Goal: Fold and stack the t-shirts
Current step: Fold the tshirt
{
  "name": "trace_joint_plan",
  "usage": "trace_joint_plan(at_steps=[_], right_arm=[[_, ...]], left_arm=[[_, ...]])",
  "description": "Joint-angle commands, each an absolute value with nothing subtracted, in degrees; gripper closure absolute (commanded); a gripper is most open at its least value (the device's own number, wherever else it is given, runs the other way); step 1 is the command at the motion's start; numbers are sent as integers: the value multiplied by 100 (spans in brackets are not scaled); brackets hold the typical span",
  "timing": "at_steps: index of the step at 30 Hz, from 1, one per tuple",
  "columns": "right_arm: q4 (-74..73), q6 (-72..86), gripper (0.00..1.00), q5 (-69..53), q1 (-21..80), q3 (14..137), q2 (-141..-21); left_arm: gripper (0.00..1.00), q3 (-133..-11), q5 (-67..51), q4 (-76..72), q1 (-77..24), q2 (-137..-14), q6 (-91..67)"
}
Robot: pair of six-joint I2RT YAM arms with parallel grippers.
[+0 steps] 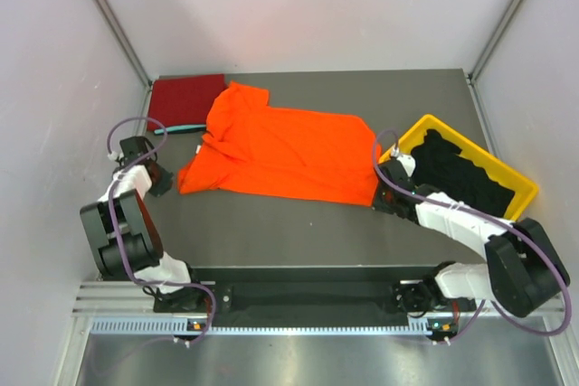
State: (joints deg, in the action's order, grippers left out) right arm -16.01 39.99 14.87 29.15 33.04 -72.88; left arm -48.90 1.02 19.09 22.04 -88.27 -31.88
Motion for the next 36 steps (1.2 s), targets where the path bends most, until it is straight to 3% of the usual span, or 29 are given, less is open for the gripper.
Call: trace_joint_plan(at_steps=[1,6,9,10,13,22,36], right_arm=[[-1837,3736,100,1468,2979,3402,-6839],[-2091,3560,100,1327,2979,3155,-6540],[-2171,3559,100,1362,2980,3068,-6408],[-2162,3568,100,1362,2988,3041,-6355],[-2153,3639,100,1319,2979,3006,-6319],[-2074,3718,100,1204,2988,3093,-6372],[-1907,3683,100,1151,2979,3094,-6592]], left_arm=[[100,-5072,439,2399,2232,-8263,-2866],[100,-4677,641,2575,2232,-7849,-2725],[100,-4457,65,2295,2224,-7586,-2768],[87,-4378,-191,2163,2232,-7515,-2812],[60,-4298,-351,1978,2241,-7462,-3216],[59,-4219,-1160,1591,2320,-7839,-3726],[57,-3885,-1037,1090,2320,-8156,-3683]])
